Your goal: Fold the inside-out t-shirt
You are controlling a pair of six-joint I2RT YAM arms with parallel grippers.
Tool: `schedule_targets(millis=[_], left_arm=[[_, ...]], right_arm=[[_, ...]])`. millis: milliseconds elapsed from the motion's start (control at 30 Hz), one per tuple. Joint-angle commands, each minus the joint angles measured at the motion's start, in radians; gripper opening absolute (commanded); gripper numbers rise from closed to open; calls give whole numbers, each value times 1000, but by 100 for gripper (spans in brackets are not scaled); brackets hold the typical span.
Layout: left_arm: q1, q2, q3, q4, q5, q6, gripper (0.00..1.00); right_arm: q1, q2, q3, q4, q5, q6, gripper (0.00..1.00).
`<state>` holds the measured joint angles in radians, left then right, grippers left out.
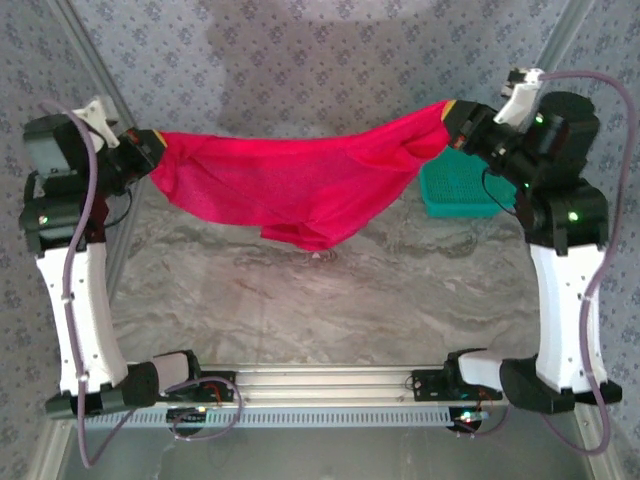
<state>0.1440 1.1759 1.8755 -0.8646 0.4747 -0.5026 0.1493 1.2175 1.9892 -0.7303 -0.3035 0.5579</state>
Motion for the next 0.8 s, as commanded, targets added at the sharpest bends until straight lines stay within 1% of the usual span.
schedule_targets(millis=[0, 100, 167, 233, 333, 400, 433, 467, 500, 533, 567, 600, 633, 667, 733, 767], left_arm=[[4, 20, 40, -17, 68, -12, 0], [4, 70, 9, 12, 97, -23, 0], [4, 120, -43, 72, 112, -34, 0], [4, 205, -88, 128, 116, -41, 0], [-4, 389, -85, 162, 113, -32, 0], [-15, 509, -72, 179, 64, -26, 15], [-17, 558, -62, 219, 49, -23, 18], [-21, 612, -42, 228, 21, -21, 24], [-19, 667, -9, 219, -14, -18, 36], [-20, 707, 21, 206, -49, -8, 47], [-20, 742, 51, 191, -99, 3, 51], [-19, 764, 66, 165, -135, 9, 54], [-21, 772, 67, 153, -164, 18, 56], [-21, 766, 52, 144, -195, 27, 56], [-28, 722, -34, 155, -222, 39, 57], [-33, 691, -90, 158, -227, 49, 57]], right_arm=[[-13, 24, 26, -12, 4, 6, 0], [-23, 94, 29, 1, 20, -6, 0], [-38, 175, 39, 18, 34, -9, 0], [-49, 284, 78, 22, 39, -10, 0], [-51, 495, 192, -3, 35, -10, 0], [-48, 660, 316, -59, 25, 3, 0], [-45, 741, 378, -86, 22, 13, 0], [-45, 830, 453, -112, 12, 25, 0], [-45, 909, 538, -142, 2, 39, 0], [-45, 989, 615, -175, -3, 51, 5], [-47, 1060, 691, -213, -8, 61, 20], [-47, 1110, 737, -239, -13, 63, 37], [-48, 1131, 743, -247, -19, 63, 47], [-46, 1139, 720, -251, -25, 85, 55], [-36, 1108, 619, -250, -10, 54, 59], [-26, 1074, 535, -240, -1, 25, 60]])
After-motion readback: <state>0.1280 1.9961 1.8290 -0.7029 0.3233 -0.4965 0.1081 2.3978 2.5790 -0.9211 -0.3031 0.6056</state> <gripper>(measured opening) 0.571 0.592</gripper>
